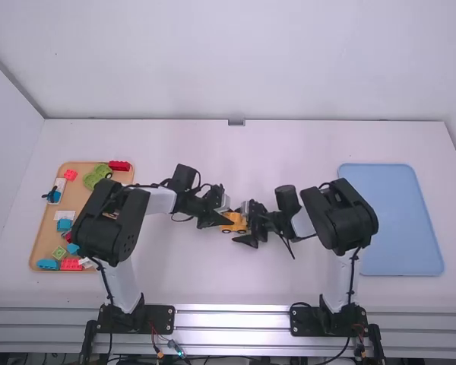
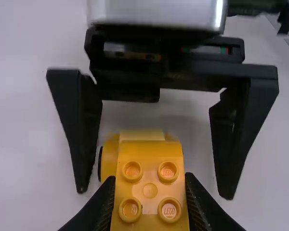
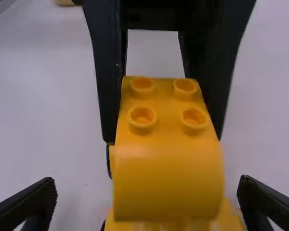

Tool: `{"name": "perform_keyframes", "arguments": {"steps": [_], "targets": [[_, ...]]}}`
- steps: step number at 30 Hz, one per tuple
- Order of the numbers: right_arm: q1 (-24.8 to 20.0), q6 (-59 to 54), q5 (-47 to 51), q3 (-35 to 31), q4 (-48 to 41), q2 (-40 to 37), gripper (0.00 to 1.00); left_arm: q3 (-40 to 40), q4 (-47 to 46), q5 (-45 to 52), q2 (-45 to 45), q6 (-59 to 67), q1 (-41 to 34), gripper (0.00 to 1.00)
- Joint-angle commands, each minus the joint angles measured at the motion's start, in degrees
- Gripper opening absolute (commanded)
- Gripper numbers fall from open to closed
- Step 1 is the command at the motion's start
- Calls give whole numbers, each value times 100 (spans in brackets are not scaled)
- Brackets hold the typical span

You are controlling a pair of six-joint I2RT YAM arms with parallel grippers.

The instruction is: Assemble lego blocks to make yellow taxi

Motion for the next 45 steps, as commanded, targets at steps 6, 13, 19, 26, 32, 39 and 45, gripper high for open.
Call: {"name": "perform_keyframes", "arguments": {"steps": [6,13,19,26,32,39,45], "targets": [[-109,-538,-76,236,-463,74,78,-44,160,-173,-81,-570,-24,2],[24,-459,315,229,-413,74,78,-44,118,-177,-81,-570,-98,2],[9,-356,459,232,-420,74,77,-44,68,-173,-81,-505,-111,2],[83,-387,527,232,-409,83,46,-138,229,-129,-81,-337,-131,2],[72,-535,529,236,-411,83,41,-459,1174,-201,-90,-1003,-133,2],[72,-533,529,278,-422,83,41,-616,1248,-197,-284,-1008,-133,2],[72,-533,527,275,-428,83,42,-623,807,-396,-597,-505,-131,2]]}}
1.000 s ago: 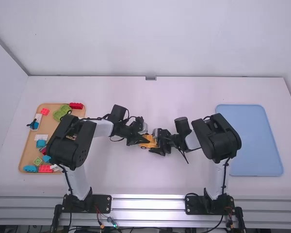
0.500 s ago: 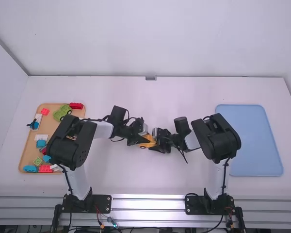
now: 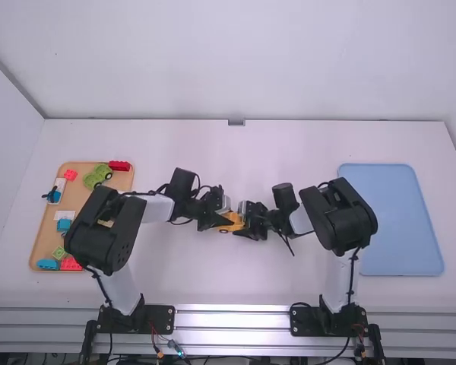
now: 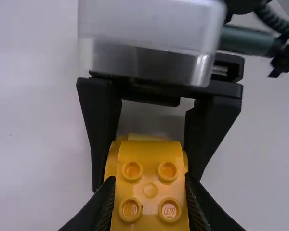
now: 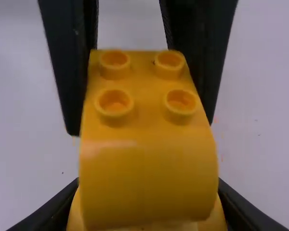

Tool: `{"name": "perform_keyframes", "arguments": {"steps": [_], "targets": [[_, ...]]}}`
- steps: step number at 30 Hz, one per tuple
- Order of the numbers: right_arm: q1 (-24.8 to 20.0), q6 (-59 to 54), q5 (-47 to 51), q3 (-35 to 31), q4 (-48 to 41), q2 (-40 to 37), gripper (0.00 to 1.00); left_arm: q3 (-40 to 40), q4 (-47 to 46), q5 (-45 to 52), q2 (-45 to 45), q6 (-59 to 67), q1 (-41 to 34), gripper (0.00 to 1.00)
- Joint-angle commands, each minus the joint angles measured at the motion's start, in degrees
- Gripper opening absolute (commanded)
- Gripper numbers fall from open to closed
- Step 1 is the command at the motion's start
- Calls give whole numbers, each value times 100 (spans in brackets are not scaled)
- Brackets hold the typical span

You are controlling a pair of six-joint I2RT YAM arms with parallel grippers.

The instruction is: Assemble lego blocks to make yellow taxi

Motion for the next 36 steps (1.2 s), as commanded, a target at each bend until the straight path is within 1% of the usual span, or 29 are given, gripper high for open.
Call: {"name": "perform_keyframes", "arguments": {"steps": [1,6,10,15,26,31,36], "targets": [[11,-20,94,76,-26,83,42,-76,-37,20,-166,243,-48,2],[28,-22,96,74,-31,83,43,-302,472,90,-20,177,-46,2],[15,-22,92,74,-33,83,42,-466,702,162,-2,144,-46,2],[17,-20,50,74,-33,83,43,-636,1163,-76,13,-251,-46,2],[22,-24,48,74,-151,83,43,-616,1189,-81,118,-164,-48,2],[22,-144,-190,74,-166,83,42,-610,1484,-9,354,-254,-46,2],[13,-188,-175,74,-181,83,42,-501,1303,7,483,-273,-46,2]]}}
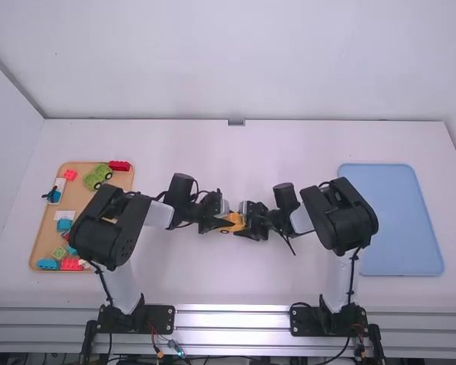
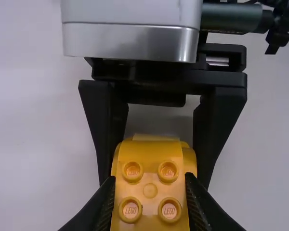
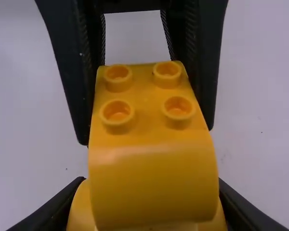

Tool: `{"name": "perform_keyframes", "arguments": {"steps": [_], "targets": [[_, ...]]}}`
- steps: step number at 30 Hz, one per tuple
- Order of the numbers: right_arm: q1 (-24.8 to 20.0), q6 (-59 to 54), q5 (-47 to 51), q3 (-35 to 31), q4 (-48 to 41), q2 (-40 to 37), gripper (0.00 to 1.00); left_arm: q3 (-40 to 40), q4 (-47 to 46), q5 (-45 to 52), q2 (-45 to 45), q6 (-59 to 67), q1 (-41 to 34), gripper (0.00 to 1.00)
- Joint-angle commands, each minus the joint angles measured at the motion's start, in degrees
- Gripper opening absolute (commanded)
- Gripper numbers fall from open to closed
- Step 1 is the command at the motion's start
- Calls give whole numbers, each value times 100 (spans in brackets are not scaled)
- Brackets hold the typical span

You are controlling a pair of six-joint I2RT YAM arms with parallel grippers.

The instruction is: Assemble lego blocks to make yellow taxi

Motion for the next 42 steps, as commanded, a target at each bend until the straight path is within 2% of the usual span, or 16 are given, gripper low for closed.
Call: {"name": "perform_keyframes", "arguments": {"steps": [1,8,15,20,31,32,34,39,42], "targets": [[44,-85,-59,44,-11,83,42,28,-293,63,216,107,-50,2],[44,-87,-61,42,9,83,42,125,-826,184,216,461,-72,2],[44,-87,-61,52,15,83,42,46,-850,-610,216,420,-479,2],[44,-85,-22,52,11,83,42,35,-717,-1305,216,-46,-804,2],[44,-68,-20,46,11,83,42,57,-800,-1493,212,-87,-800,2],[44,-66,-17,44,11,83,42,81,-811,-1493,201,-114,-800,4],[44,-66,-20,44,7,83,42,127,-859,-1491,173,-151,-800,21],[44,-66,-20,42,9,83,42,166,-839,-1180,85,-144,-730,21],[44,-68,-20,44,9,83,43,160,-841,-1084,-4,-149,-649,25]]}}
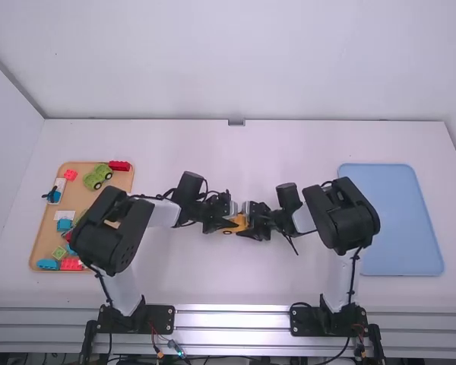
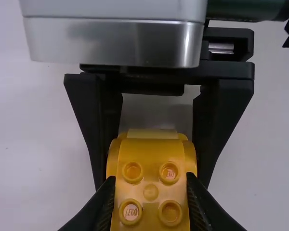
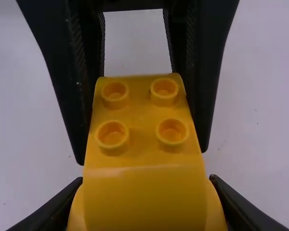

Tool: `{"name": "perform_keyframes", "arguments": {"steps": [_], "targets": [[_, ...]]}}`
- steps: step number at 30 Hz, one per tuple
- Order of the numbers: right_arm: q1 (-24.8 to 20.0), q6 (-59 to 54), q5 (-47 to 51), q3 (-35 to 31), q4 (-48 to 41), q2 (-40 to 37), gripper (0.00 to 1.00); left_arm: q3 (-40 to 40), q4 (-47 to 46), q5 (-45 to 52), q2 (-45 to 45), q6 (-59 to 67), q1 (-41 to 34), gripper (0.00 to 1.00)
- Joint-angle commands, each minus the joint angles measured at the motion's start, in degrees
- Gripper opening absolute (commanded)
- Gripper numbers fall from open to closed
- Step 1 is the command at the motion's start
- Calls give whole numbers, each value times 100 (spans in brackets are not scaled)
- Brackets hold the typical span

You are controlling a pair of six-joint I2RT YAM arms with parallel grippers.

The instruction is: Assemble lego blocks to make yellow taxi

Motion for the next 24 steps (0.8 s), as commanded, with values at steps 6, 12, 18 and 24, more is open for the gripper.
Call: {"name": "perform_keyframes", "arguments": {"steps": [6,12,18,24], "targets": [[173,81,109,52,83,83,43,-127,-105,-339,146,-278,-227,31],[173,114,107,55,85,83,43,-129,-61,-339,129,-275,-223,36],[173,116,188,52,76,83,43,-129,-96,-343,-17,-273,-219,36],[179,116,192,55,68,83,43,-129,-413,-282,-452,-271,87,42]]}}
